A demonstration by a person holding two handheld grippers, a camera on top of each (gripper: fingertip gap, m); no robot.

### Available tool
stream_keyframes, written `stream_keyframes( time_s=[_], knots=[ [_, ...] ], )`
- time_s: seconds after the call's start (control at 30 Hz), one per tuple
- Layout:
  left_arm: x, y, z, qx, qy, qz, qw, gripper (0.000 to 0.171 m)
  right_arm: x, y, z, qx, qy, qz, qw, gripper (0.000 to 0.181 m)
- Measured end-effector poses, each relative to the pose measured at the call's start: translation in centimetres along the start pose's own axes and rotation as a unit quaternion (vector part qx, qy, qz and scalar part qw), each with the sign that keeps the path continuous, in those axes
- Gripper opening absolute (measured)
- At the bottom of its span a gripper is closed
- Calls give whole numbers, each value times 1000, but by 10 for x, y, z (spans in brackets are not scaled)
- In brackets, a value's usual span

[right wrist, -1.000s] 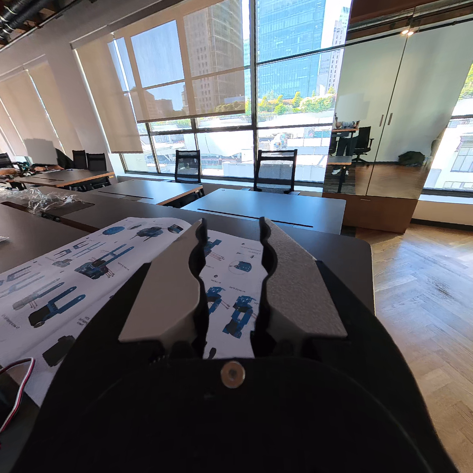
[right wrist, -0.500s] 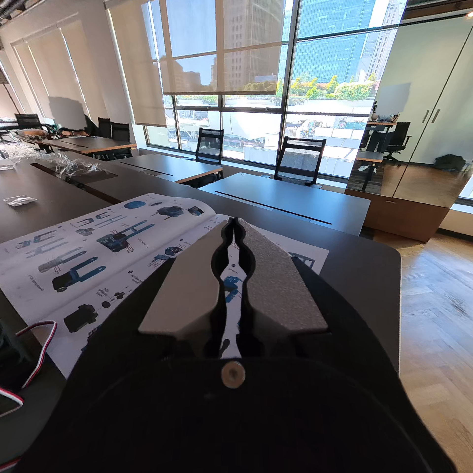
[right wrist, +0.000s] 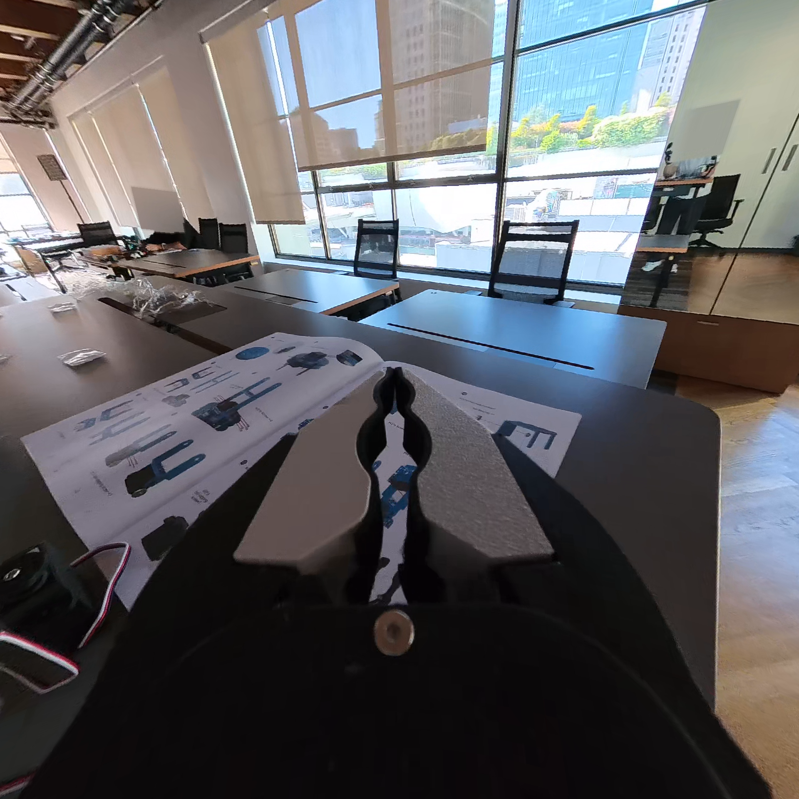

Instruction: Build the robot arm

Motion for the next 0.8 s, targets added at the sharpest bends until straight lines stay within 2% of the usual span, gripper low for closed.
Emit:
stream_keyframes(
  time_s=[0.07, 0.13, 0.17, 0.2, 0.23, 0.47, 0.63, 0.8],
  knots=[
    [0, 1, 1, -2, 0, 1, 1000, 6, 0, 0, 1, -3, -4, 1, 1000, 0],
    [0, 1, 1, -2, -1, 1, 1000, 6, 1, 1, 4, -16, -10, 14, 1000, 24],
    [1, 1, 1, -1, -2, 1, 1000, 6, 1, 1, 6, -23, -12, 16, 1000, 30],
    [1, 2, 2, -2, -2, 2, 1000, 6, 0, 1, 6, -20, -14, 12, 1000, 23],
    [1, 2, 2, -2, -2, 3, 1000, 6, -2, 1, 2, 1, -16, 0, 1000, 0],
    [4, 7, 5, -4, -6, 9, 1000, 6, -6, -3, 3, 11, -41, -4, 999, 0],
    [5, 10, 9, -11, -12, 10, 1000, 7, -4, 5, 16, -28, -54, 18, 998, 18],
    [-7, -6, 15, -30, -9, -31, 999, 8, -2, 5, 19, -39, -50, 22, 998, 25]
  ],
)
Point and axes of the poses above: each gripper's, where its closed fingertips meet, y back along the fingers, x out of its top, z = x × y across the jaws, the point moved 6 cm from there along y, back along the fingers, and after that the axes turned 14 degrees about x, right-handed, at the moved point
